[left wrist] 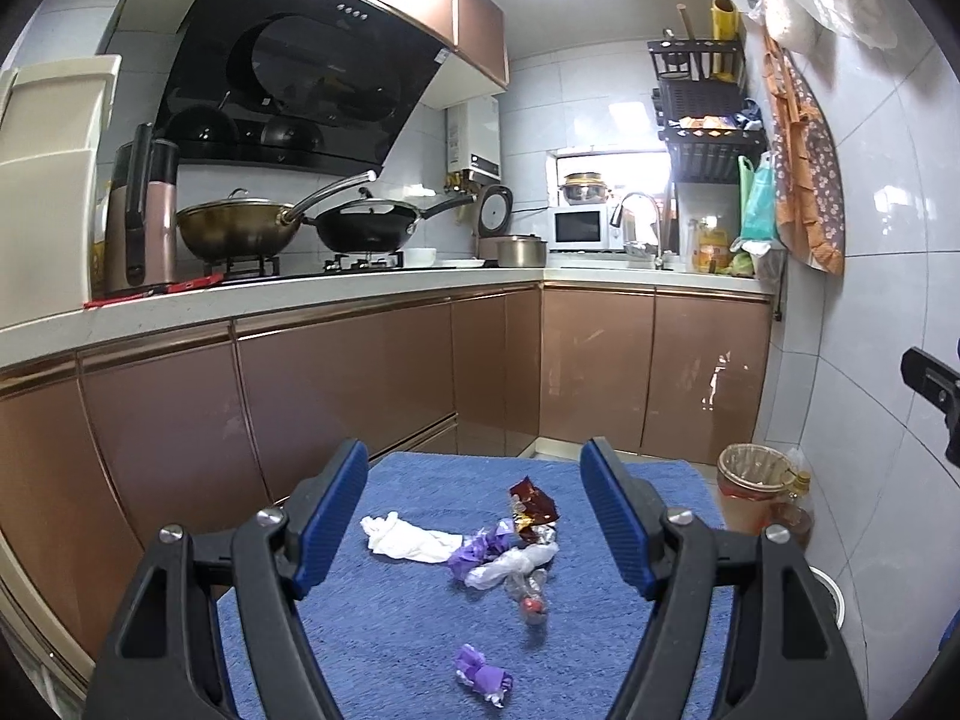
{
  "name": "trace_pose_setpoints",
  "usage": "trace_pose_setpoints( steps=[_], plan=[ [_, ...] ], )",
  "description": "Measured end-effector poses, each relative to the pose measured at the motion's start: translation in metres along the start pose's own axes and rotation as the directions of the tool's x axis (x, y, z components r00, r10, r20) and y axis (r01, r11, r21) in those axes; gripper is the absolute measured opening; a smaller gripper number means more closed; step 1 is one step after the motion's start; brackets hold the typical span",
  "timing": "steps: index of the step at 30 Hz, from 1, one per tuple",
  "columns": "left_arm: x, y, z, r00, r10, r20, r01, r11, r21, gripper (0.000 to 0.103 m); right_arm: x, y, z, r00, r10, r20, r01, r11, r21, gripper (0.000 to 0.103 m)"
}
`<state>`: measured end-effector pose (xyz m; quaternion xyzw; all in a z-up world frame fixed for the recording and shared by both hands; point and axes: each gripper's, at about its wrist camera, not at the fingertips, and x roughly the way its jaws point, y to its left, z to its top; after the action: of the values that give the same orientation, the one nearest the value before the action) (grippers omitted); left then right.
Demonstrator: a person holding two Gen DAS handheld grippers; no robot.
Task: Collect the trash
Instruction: 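Move both tools back toward the remaining trash on the towel, then grasp clear plastic wrapper with the right tool while the left tool grasps white plastic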
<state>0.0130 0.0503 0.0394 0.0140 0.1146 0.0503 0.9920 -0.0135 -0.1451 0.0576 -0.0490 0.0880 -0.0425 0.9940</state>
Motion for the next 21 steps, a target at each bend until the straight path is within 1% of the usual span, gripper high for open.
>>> trace_pose_setpoints(
  steps=[6,10,12,14,17,19,21],
  plan=[
    [0.015,0.018,-0.009,0.999,0.018,-0.035,-0.019,0.999,-0.028,0.072,0.012,0.011,-0.001,0.999,0.039,-0.029,-0.04,0.999,-0.014,0.092],
    [0.036,0.034,-0.021,0.996,0.019,-0.085,-0.022,0.999,-0.033,0.072,0.029,0.022,-0.004,0.995,0.073,-0.072,-0.074,0.997,-0.019,0.092],
    [0.048,0.045,-0.03,0.993,0.028,-0.111,-0.032,0.999,-0.034,0.072,0.04,0.025,-0.006,0.99,0.101,-0.096,-0.103,0.995,-0.016,0.092],
    [0.062,0.058,-0.039,0.989,0.028,-0.143,-0.033,0.999,-0.033,0.072,0.055,0.028,-0.007,0.981,0.14,-0.132,-0.141,0.99,0.001,0.092],
    [0.093,0.084,-0.058,0.974,0.009,-0.225,-0.018,0.999,-0.035,0.072,0.074,0.034,-0.011,0.968,0.178,-0.176,-0.176,0.984,0.024,0.092],
    [0.108,0.095,-0.068,0.963,-0.011,-0.268,0.0,0.999,-0.042,0.072,0.092,0.04,-0.016,0.955,0.208,-0.213,-0.204,0.978,0.04,0.092],
    [0.129,0.104,-0.081,0.945,-0.062,-0.322,0.045,0.997,-0.06,0.072,0.111,0.049,-0.023,0.937,0.245,-0.25,-0.238,0.97,0.058,0.092]
  ],
)
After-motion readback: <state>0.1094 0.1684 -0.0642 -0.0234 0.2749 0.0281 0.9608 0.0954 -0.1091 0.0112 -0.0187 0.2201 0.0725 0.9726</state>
